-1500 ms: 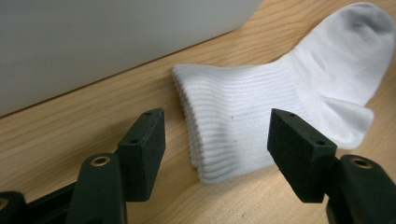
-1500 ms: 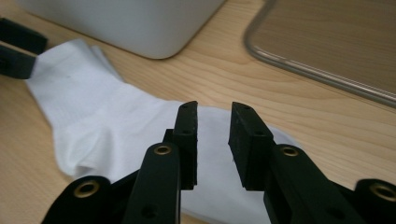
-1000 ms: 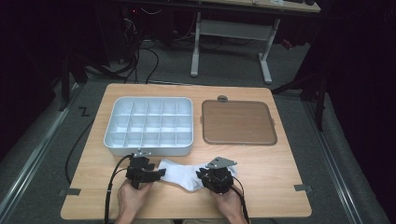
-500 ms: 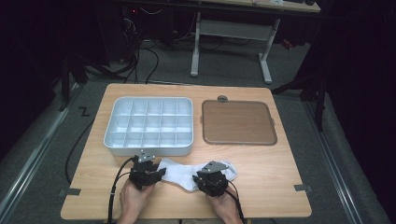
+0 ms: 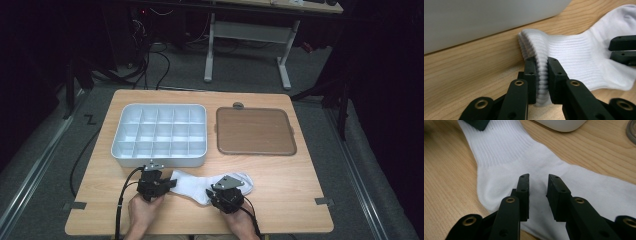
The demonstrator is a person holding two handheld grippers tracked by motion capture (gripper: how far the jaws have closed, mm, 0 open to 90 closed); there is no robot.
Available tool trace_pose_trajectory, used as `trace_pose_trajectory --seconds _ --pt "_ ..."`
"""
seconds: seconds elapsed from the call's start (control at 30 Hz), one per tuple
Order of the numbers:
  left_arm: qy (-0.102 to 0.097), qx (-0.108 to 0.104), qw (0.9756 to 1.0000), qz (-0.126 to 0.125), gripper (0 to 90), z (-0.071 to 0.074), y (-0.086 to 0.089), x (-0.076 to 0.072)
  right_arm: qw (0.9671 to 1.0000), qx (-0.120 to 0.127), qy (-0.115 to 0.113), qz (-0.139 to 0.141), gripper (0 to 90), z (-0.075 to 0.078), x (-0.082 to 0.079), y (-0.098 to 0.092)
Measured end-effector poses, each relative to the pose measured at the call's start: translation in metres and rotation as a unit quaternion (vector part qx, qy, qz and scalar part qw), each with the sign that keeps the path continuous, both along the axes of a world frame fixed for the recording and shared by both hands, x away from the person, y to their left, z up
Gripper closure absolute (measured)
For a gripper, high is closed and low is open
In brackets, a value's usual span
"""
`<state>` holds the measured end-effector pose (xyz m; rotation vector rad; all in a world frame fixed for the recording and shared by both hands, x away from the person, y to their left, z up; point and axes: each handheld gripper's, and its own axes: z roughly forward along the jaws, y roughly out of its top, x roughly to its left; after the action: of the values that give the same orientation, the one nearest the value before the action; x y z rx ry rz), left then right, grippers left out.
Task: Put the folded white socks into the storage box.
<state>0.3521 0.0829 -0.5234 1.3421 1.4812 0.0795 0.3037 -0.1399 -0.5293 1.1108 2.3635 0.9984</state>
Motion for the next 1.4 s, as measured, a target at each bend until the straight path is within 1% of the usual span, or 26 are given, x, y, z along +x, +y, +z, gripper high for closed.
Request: trace_pose_trajectory --seconds 0.17,0.2,0.27,0.33,0.47,0.63,0.7,0.97,1.03,1.2,1.37,1.4 --pt "-0.012 -0.027 0.9996 -0.005 80.2 0.014 0.004 -0.003 1.0000 0.000 0.002 0.001 73.6 0.000 0.000 0.001" --pt "-0.015 -0.027 0.9995 -0.009 80.3 0.016 0.005 -0.004 1.0000 0.000 0.002 0.001 73.8 0.000 0.000 0.001" --pt "-0.020 -0.035 0.9991 -0.012 80.4 0.022 0.006 -0.005 1.0000 0.001 0.002 0.002 74.1 0.000 0.000 0.002" --pt "-0.026 -0.038 0.9988 -0.018 80.4 0.028 0.006 -0.006 1.0000 0.001 0.001 0.004 74.4 0.000 0.000 0.003" --pt "-0.033 -0.053 0.9978 -0.024 80.5 0.038 0.008 -0.008 1.0000 0.001 0.003 0.006 75.0 0.000 0.000 0.007" --pt "-0.044 -0.062 0.9967 -0.029 80.7 0.048 0.012 -0.010 0.9999 0.003 0.000 0.016 76.5 -0.001 0.000 0.015" --pt "-0.044 -0.075 0.9958 -0.029 80.8 0.051 0.014 -0.011 0.9998 0.006 0.002 0.020 76.8 -0.001 0.000 0.019" --pt "-0.062 -0.081 0.9938 -0.043 80.8 0.064 0.014 -0.013 0.9993 0.011 0.006 0.036 78.2 -0.001 0.003 0.039" --pt "-0.063 -0.087 0.9932 -0.044 80.8 0.066 0.014 -0.012 0.9991 0.009 0.005 0.042 78.4 -0.001 0.004 0.043" --pt "-0.067 -0.092 0.9921 -0.053 80.9 0.068 0.011 -0.011 0.9986 0.010 0.009 0.050 78.7 -0.001 0.007 0.053" --pt "-0.066 -0.096 0.9914 -0.061 80.9 0.069 0.008 -0.010 0.9982 0.019 0.011 0.056 78.8 -0.002 0.009 0.060" --pt "-0.067 -0.096 0.9912 -0.063 80.9 0.069 0.007 -0.010 0.9981 0.023 0.016 0.056 78.8 -0.002 0.010 0.060"
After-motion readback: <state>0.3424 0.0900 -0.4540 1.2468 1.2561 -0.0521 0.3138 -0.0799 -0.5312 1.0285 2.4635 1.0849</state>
